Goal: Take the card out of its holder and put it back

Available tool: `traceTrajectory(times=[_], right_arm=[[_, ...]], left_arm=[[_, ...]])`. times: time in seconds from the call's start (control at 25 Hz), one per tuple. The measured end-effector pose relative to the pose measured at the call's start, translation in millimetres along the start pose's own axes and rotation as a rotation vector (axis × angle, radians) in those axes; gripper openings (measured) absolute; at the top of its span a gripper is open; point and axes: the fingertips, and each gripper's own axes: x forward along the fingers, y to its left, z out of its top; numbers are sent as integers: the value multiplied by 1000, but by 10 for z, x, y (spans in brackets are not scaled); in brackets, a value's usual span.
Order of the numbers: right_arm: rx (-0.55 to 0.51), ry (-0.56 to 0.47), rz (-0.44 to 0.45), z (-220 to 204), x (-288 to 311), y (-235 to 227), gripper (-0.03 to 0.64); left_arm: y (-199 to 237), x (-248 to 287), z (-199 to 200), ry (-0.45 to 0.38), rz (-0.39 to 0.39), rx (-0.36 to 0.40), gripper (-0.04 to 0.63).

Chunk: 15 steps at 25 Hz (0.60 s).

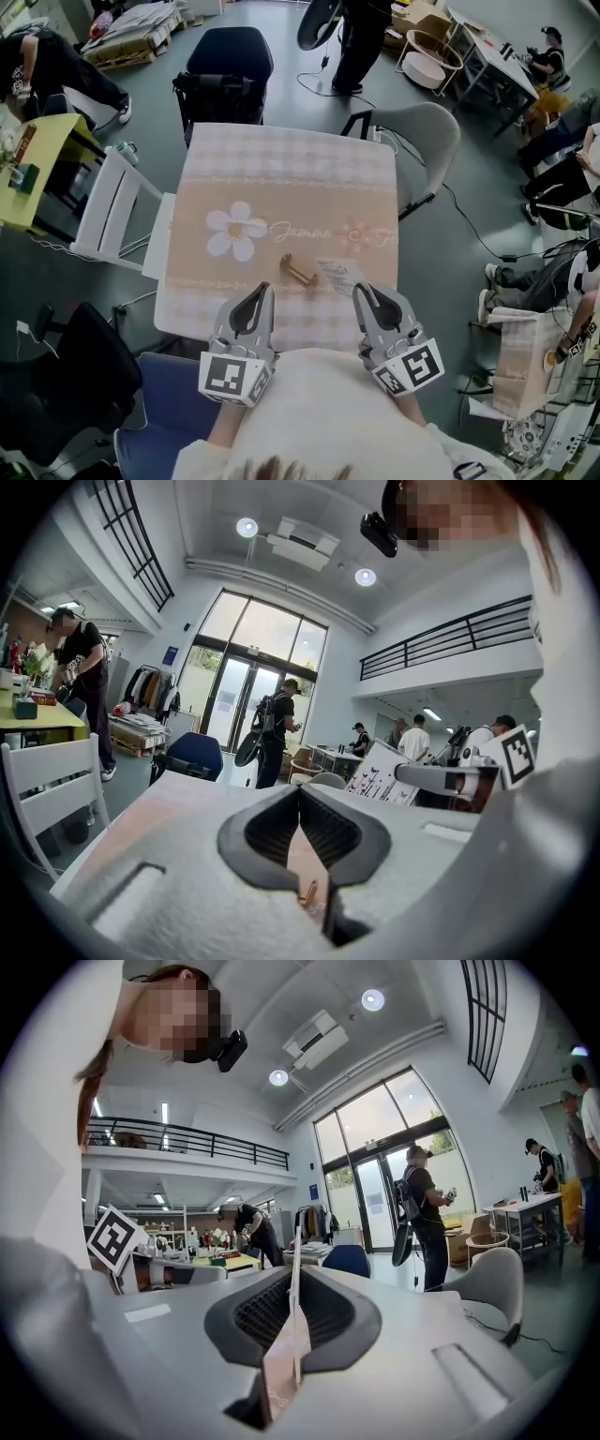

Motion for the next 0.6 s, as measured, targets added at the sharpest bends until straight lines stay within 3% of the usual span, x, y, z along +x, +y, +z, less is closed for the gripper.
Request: traceTrajectory(times=[0.6], right_arm=[[3, 5, 29, -3, 39, 40, 14]], left_arm=[[-81, 5, -15, 16, -24, 16, 6]])
